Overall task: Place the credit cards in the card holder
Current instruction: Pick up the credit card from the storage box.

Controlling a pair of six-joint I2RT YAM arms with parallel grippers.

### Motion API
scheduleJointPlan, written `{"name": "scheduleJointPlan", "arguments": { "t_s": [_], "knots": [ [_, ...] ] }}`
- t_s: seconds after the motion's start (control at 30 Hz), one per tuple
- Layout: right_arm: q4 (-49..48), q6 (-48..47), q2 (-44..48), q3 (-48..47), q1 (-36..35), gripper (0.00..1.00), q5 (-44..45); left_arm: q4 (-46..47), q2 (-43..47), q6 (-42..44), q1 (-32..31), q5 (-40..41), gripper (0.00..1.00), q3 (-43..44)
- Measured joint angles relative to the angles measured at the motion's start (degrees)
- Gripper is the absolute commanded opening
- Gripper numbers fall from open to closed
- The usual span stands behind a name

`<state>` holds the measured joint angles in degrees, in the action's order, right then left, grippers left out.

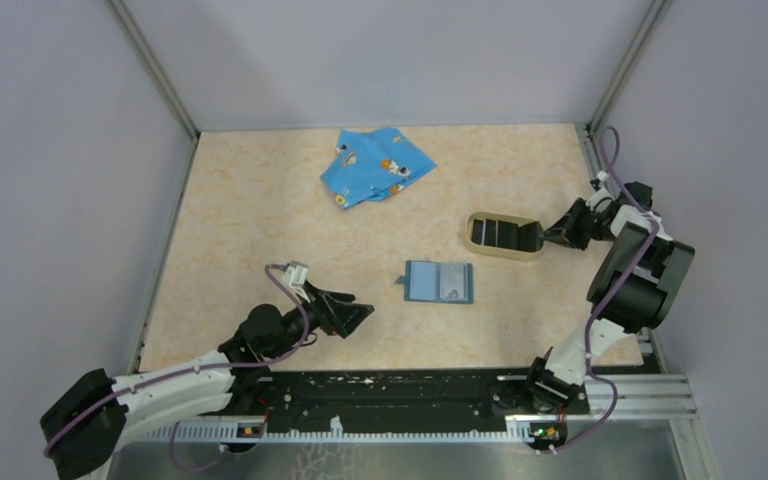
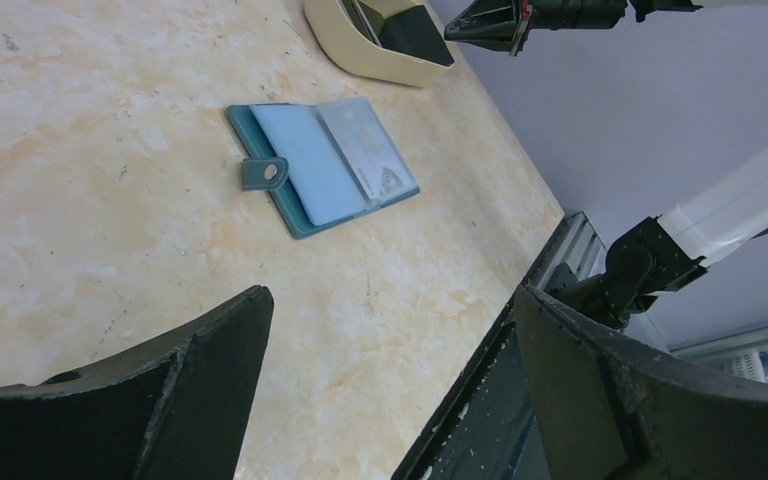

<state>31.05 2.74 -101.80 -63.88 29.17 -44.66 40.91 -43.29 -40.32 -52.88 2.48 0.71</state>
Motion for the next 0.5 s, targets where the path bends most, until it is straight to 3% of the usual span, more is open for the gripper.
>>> {"name": "scheduleJointPlan", "arguments": {
  "t_s": [0.07, 0.3, 0.5],
  "knots": [
    [0.04, -0.11, 0.0, 0.0, 0.02, 0.01, 0.09, -0.04, 0.11, 0.0, 0.0, 0.02, 0.96, 0.0],
    [0.2, -0.9, 0.07, 0.0, 0.02, 0.24, 0.72, -0.22, 0.33, 0.0, 0.0, 0.02, 0.96, 0.0],
    [0.76, -1.31, 0.07, -0.5, -0.98, 0.26, 1.73, -0.22, 0.33, 0.0, 0.0, 0.02, 0.96, 0.0]
  ]
}}
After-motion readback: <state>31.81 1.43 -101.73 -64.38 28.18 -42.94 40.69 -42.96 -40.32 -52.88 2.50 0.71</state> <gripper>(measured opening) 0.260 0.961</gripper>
